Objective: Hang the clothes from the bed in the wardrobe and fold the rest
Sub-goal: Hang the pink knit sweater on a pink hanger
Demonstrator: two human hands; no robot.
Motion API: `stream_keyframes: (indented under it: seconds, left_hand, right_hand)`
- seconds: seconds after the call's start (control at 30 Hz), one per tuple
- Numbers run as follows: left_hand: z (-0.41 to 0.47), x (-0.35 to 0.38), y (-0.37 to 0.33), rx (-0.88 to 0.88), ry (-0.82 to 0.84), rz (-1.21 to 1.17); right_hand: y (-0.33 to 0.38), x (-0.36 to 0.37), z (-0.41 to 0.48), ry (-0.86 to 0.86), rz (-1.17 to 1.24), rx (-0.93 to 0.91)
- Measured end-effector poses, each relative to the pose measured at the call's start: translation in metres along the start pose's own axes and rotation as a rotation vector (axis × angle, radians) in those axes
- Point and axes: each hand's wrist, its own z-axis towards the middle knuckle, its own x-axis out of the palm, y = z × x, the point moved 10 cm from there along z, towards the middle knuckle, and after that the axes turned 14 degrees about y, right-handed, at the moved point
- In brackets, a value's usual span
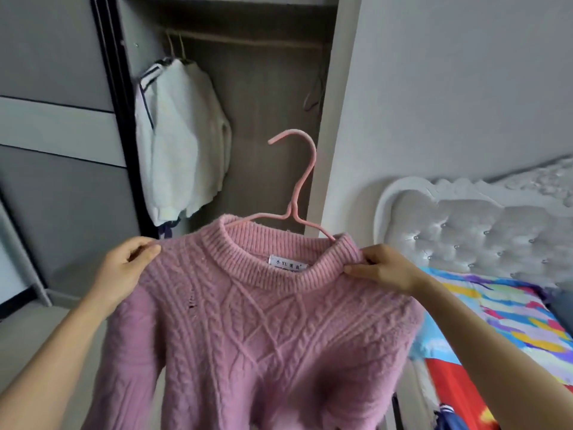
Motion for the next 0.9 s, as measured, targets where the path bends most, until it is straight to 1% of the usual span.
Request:
stream_keyframes:
  seconds: [0.1, 0.27, 0.43, 0.57, 0.7, 0.9]
  left_hand:
    - [0.008, -0.025, 0.018, -0.017, -0.034, 0.014]
    - [0.015, -0.052, 0.040, -0.047, -0.113, 0.037]
    - [0.031, -0.062, 0.065, -0.102, -0.150, 0.055]
    - [0.068, -0.063, 0.088, -0.108, -0.147, 0.076]
    - [0.123, -0.066, 0.111, -0.120, -0.161, 0.102]
    - [0.192, -0.081, 0.132, -0.133, -0.223, 0.108]
  right_hand:
    - [0.023, 0.016, 0.035, 0.064, -0.035, -0.025]
    - [0.049, 0.031, 0.093, 0.113, -0.112, -0.086]
    - [0.053, 0.046, 0.153, 0.190, -0.164, -0.159]
    - [0.052, 0.051, 0.211, 0.270, -0.162, -0.213]
    - [0.053, 0.041, 0.275, 0.278, -0.170, -0.279]
    - [0.052, 0.021, 0.365, 0.309, -0.094, -0.280]
